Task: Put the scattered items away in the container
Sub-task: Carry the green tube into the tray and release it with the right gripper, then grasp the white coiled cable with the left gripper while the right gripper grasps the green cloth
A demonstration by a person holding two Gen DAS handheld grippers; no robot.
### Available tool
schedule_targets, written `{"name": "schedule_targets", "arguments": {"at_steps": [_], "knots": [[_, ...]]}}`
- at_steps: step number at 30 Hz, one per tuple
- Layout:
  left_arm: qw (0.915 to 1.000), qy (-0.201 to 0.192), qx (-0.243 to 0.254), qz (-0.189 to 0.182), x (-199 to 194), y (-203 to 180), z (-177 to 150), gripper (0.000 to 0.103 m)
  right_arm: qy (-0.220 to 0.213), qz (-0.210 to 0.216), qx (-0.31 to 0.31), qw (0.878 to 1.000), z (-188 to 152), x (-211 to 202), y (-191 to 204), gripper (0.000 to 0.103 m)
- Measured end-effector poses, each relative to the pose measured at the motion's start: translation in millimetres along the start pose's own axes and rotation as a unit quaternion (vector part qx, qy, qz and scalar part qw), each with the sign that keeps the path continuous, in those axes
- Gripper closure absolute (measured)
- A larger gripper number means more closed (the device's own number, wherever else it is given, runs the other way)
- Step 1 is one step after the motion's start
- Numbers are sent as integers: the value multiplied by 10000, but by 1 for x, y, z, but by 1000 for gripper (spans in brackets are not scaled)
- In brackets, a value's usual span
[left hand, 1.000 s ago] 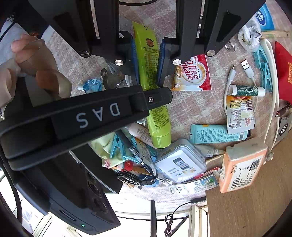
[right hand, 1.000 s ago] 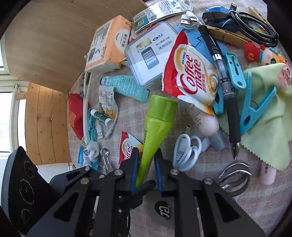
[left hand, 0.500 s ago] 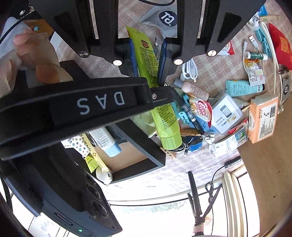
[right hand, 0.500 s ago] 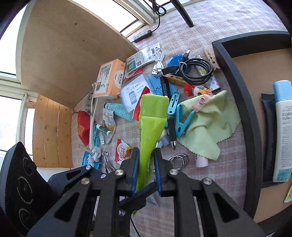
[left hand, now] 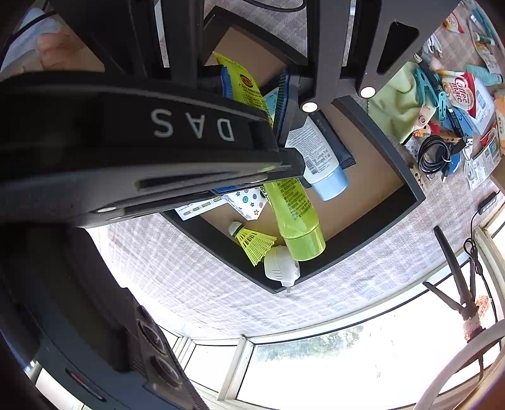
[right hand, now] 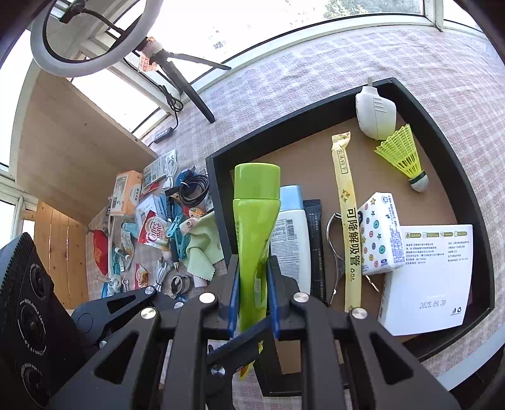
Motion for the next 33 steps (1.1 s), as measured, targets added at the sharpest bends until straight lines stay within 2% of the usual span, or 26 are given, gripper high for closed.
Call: {"name": "schedule_targets", "arguments": {"at_steps": [2, 3, 5, 12, 17, 23, 28, 33], "knots": [[9997, -22, 80, 224, 0, -7, 4, 50, -294, -455, -16, 9985, 2, -9, -10, 70], [9997, -39, 119, 214, 1, -7, 3, 50, -471, -627, -42, 9969, 2, -13, -13, 63], [9996, -25, 139, 243, 3, -1, -2, 50, -576, -625, -60, 9964, 2, -17, -16, 62], [9992, 38, -10, 396, 7, 30, -22, 50, -524, -366, -244, 9977, -4, -11, 0, 63], [9978, 24, -124, 644, -28, 55, -49, 50, -384, -217, -540, 9976, -13, 2, 22, 63], [9930, 163, -652, 973, -54, 123, -96, 50, -147, -4, -798, 9967, -24, 21, 48, 63], [9844, 311, -1193, 1255, -71, 184, -139, 51, 29, 50, -1073, 9942, -30, 42, 72, 63], [9789, 515, -1418, 1380, -71, 213, -169, 52, 290, 94, -1271, 9914, -31, 71, 95, 63]]}}
Point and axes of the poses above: each gripper's, at about its wrist camera, not at the fingertips, and x roughly the way its jaws point, y to its left, z to its top, the point moved 1 cm from there along x, roughly the way its jaws point, and after that the axes turned 5 degrees about x, right-handed, at the moved point
